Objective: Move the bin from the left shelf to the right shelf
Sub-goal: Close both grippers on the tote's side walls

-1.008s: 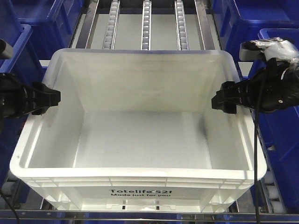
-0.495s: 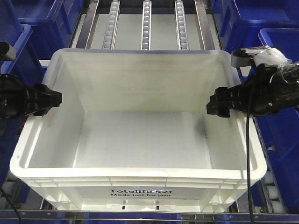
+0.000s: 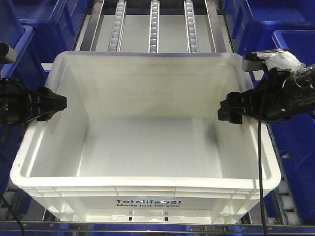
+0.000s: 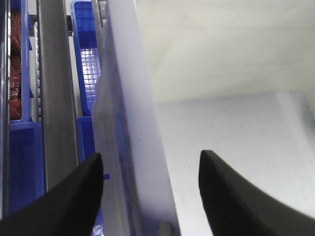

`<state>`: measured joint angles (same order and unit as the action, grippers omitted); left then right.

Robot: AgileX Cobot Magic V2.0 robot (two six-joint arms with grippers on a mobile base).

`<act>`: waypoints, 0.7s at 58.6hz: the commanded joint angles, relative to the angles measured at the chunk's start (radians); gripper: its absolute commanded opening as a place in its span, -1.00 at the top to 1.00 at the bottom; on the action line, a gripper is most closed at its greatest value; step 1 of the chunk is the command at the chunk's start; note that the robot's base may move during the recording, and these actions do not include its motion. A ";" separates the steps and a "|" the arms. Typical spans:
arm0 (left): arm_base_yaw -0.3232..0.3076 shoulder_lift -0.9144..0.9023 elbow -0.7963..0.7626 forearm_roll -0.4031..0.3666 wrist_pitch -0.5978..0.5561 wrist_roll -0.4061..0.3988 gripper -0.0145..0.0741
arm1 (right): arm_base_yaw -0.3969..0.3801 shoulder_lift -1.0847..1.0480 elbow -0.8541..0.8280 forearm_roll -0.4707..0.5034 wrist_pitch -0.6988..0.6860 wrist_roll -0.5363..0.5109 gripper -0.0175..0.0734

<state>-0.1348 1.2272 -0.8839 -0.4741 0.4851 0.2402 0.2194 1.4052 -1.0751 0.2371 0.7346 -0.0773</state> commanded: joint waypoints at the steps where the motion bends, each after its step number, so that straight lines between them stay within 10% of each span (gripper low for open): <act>1: -0.007 -0.019 -0.036 -0.033 -0.046 0.020 -0.26 | -0.001 -0.026 -0.032 0.011 -0.048 -0.011 -0.63; 41: -0.007 -0.019 -0.035 -0.028 0.031 0.021 -0.26 | -0.001 -0.026 -0.032 0.011 -0.043 -0.011 -0.63</act>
<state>-0.1348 1.2272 -0.8839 -0.4770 0.5542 0.2601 0.2194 1.4052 -1.0751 0.2391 0.7346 -0.0773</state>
